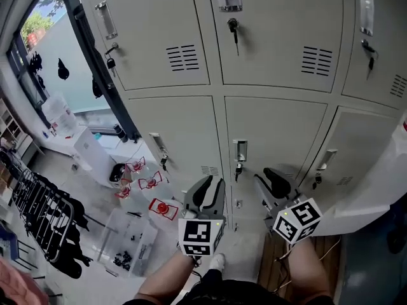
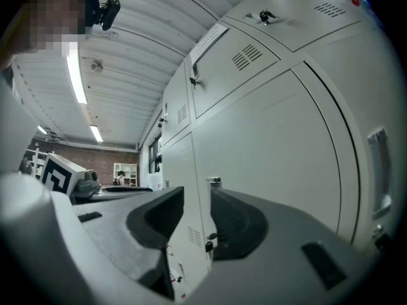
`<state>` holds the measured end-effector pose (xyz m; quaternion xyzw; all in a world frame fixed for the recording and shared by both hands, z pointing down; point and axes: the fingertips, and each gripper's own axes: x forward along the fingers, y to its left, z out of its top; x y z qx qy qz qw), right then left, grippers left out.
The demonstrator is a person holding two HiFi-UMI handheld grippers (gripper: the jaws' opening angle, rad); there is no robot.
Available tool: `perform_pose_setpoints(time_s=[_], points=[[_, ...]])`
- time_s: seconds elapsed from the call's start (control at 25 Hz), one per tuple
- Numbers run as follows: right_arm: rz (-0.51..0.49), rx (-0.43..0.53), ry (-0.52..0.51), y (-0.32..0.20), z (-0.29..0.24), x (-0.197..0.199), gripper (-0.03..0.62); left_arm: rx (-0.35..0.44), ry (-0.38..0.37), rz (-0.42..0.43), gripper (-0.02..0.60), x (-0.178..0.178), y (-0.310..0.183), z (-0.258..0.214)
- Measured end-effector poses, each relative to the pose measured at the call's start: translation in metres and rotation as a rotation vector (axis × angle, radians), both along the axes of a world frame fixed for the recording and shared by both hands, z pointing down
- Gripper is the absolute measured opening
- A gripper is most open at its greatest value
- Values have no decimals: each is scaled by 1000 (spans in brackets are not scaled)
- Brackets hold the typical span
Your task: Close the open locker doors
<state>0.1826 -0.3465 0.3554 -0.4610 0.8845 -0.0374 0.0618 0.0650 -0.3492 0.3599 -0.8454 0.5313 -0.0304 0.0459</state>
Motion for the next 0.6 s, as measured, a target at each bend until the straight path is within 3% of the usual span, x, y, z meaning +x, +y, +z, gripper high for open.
perform_pose_setpoints(time_s=[0.16,0.28,0.6], points=[[-52,13,7,38,4,-9,2,-10,-5,-13,36,-4,40,5],[-64,26,32,59,13,-15,2,-29,-3,-16,3,-6,60,14],[-91,-2,12,92,26,-39,2,-69,-1,-30,3,-31,91,33]])
